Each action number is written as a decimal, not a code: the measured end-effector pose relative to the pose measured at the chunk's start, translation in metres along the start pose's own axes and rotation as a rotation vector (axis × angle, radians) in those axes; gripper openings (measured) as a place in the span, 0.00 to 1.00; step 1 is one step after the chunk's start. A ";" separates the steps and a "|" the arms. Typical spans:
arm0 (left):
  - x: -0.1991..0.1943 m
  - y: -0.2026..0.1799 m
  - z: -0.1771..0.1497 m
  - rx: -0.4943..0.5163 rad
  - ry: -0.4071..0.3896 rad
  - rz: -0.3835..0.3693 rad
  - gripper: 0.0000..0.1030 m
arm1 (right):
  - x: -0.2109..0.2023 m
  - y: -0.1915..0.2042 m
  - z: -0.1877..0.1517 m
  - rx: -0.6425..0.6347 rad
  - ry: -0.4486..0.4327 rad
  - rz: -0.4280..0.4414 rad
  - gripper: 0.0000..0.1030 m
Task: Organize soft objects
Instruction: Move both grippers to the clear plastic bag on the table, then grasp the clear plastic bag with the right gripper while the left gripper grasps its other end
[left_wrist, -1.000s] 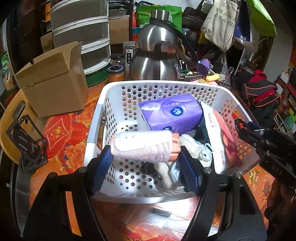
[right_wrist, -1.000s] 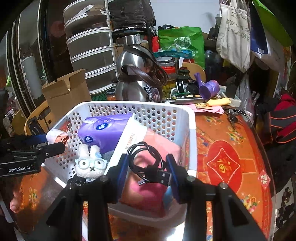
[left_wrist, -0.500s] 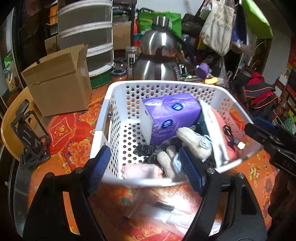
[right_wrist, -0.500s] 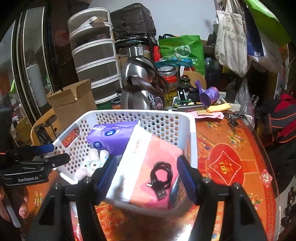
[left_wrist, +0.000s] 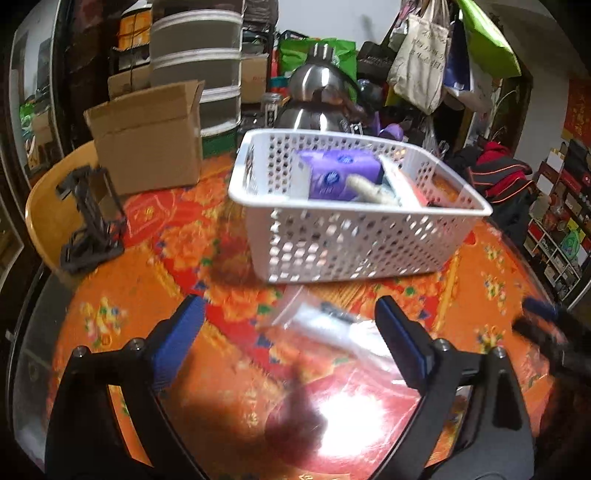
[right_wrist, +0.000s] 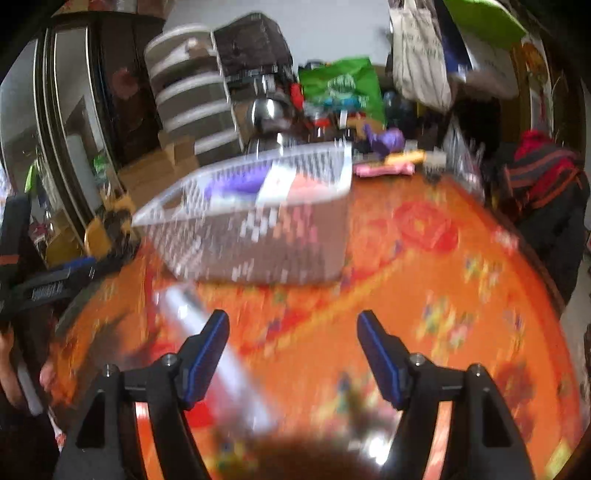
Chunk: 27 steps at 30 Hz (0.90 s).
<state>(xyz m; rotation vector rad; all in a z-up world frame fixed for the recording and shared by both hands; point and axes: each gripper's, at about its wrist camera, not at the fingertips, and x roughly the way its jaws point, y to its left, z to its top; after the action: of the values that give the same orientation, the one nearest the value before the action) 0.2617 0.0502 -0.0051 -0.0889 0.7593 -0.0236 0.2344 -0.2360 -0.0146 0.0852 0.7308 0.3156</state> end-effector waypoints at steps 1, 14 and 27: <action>0.005 0.002 -0.004 -0.002 0.010 0.008 0.89 | 0.001 0.003 -0.008 -0.008 0.016 0.001 0.69; 0.039 0.006 -0.023 -0.031 0.082 -0.019 0.89 | 0.034 0.034 -0.055 -0.128 0.197 0.033 0.43; 0.079 0.008 -0.019 -0.044 0.181 -0.035 0.89 | 0.065 0.020 -0.017 -0.290 0.227 0.059 0.23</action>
<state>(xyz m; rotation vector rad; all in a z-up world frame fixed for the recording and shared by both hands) 0.3060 0.0530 -0.0742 -0.1434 0.9392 -0.0487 0.2636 -0.1970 -0.0654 -0.2072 0.9007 0.4895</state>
